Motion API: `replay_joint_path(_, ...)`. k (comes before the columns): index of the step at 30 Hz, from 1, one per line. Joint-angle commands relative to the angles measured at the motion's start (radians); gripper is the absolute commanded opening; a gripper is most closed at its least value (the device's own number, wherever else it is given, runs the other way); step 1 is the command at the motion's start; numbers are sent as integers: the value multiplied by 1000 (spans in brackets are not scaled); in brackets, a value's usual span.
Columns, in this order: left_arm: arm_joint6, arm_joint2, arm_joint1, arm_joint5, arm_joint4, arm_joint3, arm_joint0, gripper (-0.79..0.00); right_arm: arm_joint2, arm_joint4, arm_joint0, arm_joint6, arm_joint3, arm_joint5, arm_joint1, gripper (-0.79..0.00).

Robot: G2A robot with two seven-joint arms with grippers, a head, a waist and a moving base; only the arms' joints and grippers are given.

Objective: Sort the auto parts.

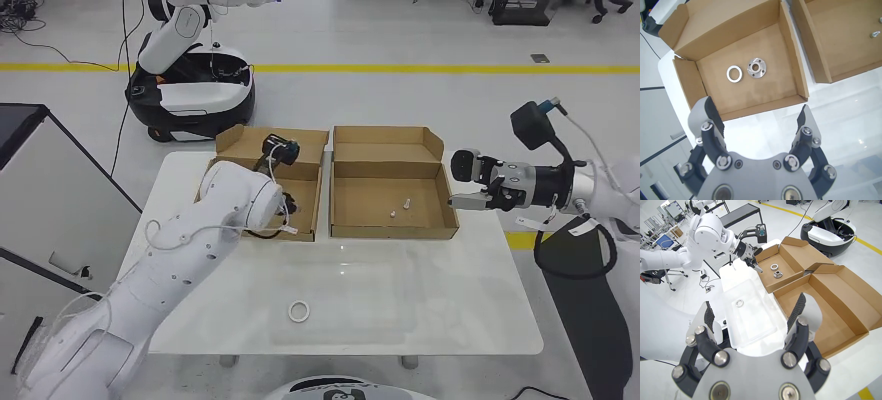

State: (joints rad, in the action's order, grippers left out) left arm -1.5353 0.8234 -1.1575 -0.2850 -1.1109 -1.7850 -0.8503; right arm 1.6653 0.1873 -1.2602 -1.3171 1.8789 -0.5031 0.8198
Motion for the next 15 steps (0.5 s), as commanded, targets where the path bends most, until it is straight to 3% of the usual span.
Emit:
replay_joint_path(1,-1,-10,-10,1,-14,-23,-8,0,0,0,0,0,0,0,0,0)
replay_joint_path(8,-1,-89,-22,1,-40,-63,10,0,0,0,0,0,0,0,0,0)
replay_joint_path(15,-1,-175,-8,12,5,-74,74,0,0,0,0,0,0,0,0,0)
